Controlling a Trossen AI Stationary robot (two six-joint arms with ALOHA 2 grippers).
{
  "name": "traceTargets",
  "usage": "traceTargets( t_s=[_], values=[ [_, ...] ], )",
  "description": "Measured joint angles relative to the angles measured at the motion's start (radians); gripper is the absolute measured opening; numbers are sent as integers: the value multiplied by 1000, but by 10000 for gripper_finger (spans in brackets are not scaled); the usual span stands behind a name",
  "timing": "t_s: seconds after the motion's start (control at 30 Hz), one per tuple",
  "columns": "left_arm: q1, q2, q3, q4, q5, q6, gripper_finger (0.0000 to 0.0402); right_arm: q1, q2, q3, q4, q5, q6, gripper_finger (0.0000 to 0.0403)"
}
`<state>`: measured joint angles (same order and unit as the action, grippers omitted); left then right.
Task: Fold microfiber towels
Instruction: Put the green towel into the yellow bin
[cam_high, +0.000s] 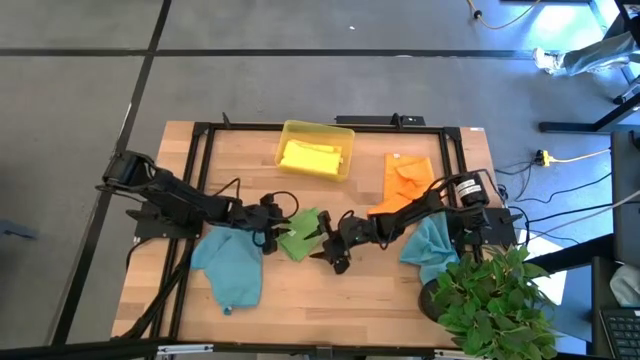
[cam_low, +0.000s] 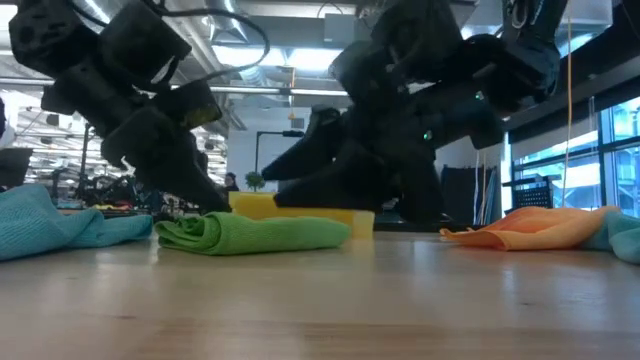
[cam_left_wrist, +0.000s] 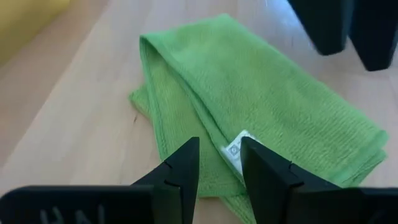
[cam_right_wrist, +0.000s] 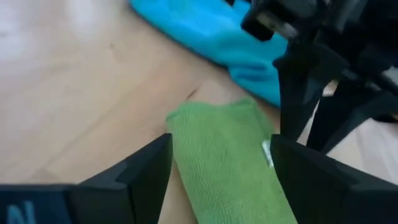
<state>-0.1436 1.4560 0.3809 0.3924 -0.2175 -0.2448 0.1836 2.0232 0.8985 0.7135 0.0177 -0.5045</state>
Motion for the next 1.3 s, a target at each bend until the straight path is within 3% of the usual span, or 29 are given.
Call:
traceTargets(
  t_s=[0.5, 0.73, 1.13, 1.3],
  values=[
    [0, 156, 63, 20, 46, -87, 110, 0, 36, 32, -136, -3, -54, 262],
    [0, 178, 131, 5, 56, -62, 110, 1, 58, 35, -123, 26, -57, 261],
    [39, 179, 134, 0, 36, -94, 110, 20, 60, 35, -150, -25, -107, 261],
    [48, 179, 134, 3, 36, -95, 110, 20, 61, 34, -174, 63, -84, 259]
  ],
)
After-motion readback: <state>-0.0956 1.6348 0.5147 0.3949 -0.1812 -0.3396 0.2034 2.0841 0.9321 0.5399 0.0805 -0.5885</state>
